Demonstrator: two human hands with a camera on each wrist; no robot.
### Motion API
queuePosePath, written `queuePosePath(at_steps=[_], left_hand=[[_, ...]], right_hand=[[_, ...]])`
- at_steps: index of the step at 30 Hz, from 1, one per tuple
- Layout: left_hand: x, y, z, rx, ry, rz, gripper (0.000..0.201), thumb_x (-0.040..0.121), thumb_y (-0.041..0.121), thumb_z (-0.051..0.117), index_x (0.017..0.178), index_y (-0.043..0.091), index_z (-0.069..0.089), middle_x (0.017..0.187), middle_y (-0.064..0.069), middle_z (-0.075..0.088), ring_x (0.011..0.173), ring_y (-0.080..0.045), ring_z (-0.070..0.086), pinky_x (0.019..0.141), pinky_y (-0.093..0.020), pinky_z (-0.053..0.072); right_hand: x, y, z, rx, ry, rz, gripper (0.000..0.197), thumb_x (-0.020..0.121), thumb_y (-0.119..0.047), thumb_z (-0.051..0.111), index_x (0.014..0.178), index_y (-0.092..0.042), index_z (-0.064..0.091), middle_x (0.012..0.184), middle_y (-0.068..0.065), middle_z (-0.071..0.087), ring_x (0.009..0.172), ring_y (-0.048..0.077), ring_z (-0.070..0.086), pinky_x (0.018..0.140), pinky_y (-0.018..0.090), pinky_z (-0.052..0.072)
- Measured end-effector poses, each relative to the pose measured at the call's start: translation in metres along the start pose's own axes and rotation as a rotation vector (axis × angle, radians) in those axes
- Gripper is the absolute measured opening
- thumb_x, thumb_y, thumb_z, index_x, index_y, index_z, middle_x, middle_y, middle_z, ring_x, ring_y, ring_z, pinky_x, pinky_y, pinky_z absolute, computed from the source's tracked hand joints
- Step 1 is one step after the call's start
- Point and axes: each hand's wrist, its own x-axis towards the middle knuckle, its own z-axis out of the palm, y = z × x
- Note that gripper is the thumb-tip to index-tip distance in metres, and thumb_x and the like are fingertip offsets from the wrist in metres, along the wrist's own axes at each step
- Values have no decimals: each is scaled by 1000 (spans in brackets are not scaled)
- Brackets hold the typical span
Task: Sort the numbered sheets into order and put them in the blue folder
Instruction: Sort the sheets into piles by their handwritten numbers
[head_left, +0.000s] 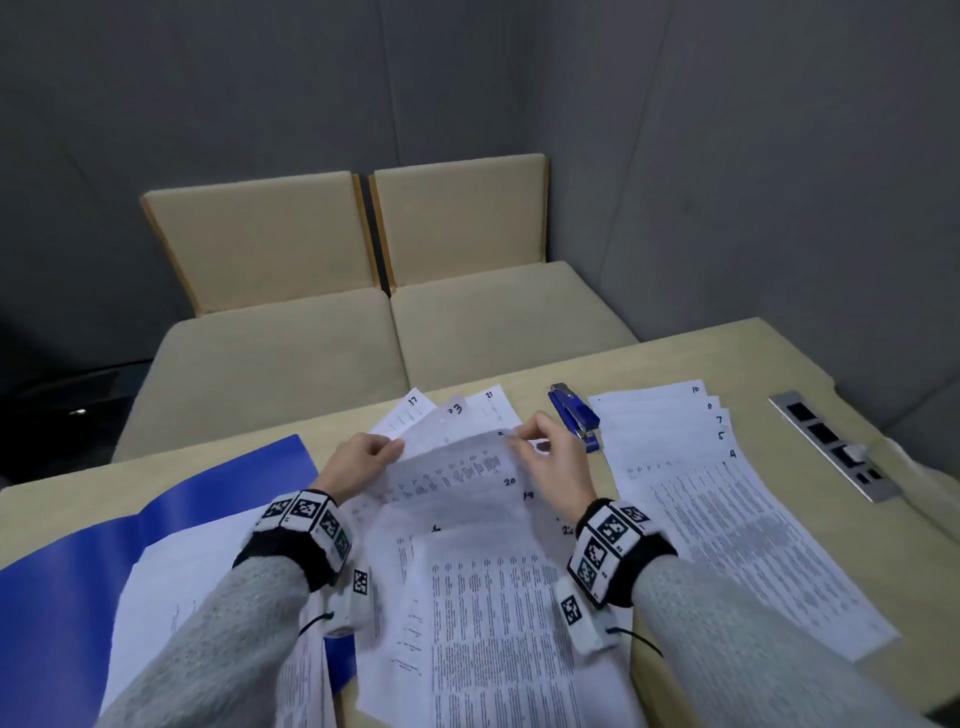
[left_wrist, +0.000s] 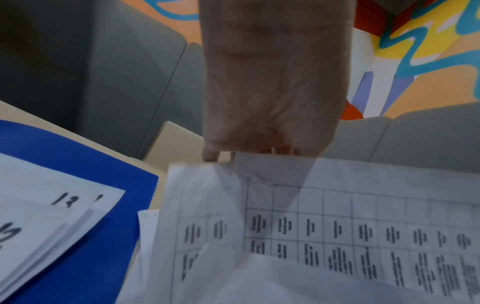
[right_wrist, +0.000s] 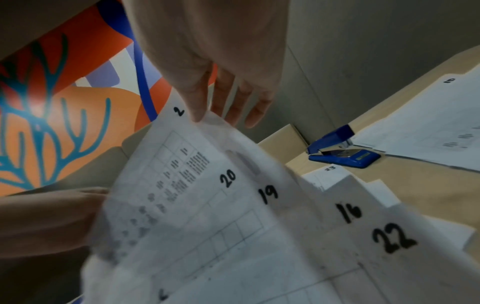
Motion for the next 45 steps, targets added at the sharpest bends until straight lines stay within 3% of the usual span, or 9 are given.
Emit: queuePosePath(at_steps=[3, 6, 18, 21, 25, 31, 36, 39, 45], left_hand=[[3, -13, -1, 39, 21, -8, 35, 96, 40, 49, 88, 10, 65, 80, -5, 62, 75, -19, 54, 65, -30, 37], [-4, -15, -3, -42, 32, -11, 27, 93, 39, 55, 113, 22, 61, 105, 2, 62, 101, -17, 57, 79, -27, 42], [-2, 4, 20, 270, -115, -127, 56, 87, 41, 62, 132, 11, 47, 120, -9, 61, 110, -23, 56, 91, -30, 41], [0, 3, 22, 484, -117, -128, 26, 89, 32, 57, 104, 10, 61, 113, -12, 62, 109, -28, 57, 83, -29, 44], [-9, 5, 11, 393, 47, -79, 12, 85, 13, 54, 76, 11, 61, 82, -11, 65, 83, -30, 63, 65, -28, 42], [-47, 44, -34, 108, 546, 140, 25, 94, 23, 56, 104, 4, 70, 88, -19, 71, 78, -32, 63, 69, -34, 44], [-84, 113, -70, 133, 788, 477, 24, 98, 10, 48, 88, -9, 59, 58, -18, 45, 56, -28, 38, 57, -34, 28], [-91, 147, -81, 116, 719, 557, 18, 97, 8, 47, 94, 0, 62, 68, -20, 58, 63, -36, 51, 59, -38, 35], [-97, 194, -61, -81, 138, 496, 23, 98, 22, 47, 89, 25, 69, 80, 10, 67, 71, -6, 59, 67, -25, 46]], right_hand=[[-3, -9, 6, -63, -6, -76, 17, 88, -23, 63, 73, -20, 55, 82, 1, 63, 76, 9, 55, 61, 10, 37], [2, -15, 6, 28, 38, -57, 17, 86, -17, 65, 73, -11, 56, 71, -7, 60, 67, 6, 51, 60, 14, 38], [-17, -6, -18, 151, 15, 12, 22, 79, -1, 67, 67, -13, 54, 68, -1, 60, 62, 3, 54, 64, 13, 45], [-18, -10, -27, 188, 0, 11, 15, 79, 1, 67, 71, -8, 57, 75, 8, 65, 73, 11, 61, 72, 19, 49], [-11, -28, -44, 250, 65, -41, 12, 81, 1, 67, 76, -5, 59, 77, 3, 66, 75, 6, 62, 72, 16, 49], [14, -69, -74, 484, 240, -60, 18, 84, -4, 67, 78, -16, 55, 73, -3, 62, 68, 3, 58, 69, 17, 47], [23, -91, -99, 494, 242, -116, 13, 86, -3, 64, 99, -3, 63, 87, -1, 67, 84, 9, 62, 84, 22, 48], [19, -96, -111, 409, 155, -148, 7, 87, -10, 65, 93, -6, 66, 88, 3, 67, 86, 13, 60, 86, 29, 47], [14, -91, -138, 182, 102, -196, 9, 85, -28, 68, 79, -23, 65, 108, 0, 56, 107, 10, 53, 97, 19, 36]])
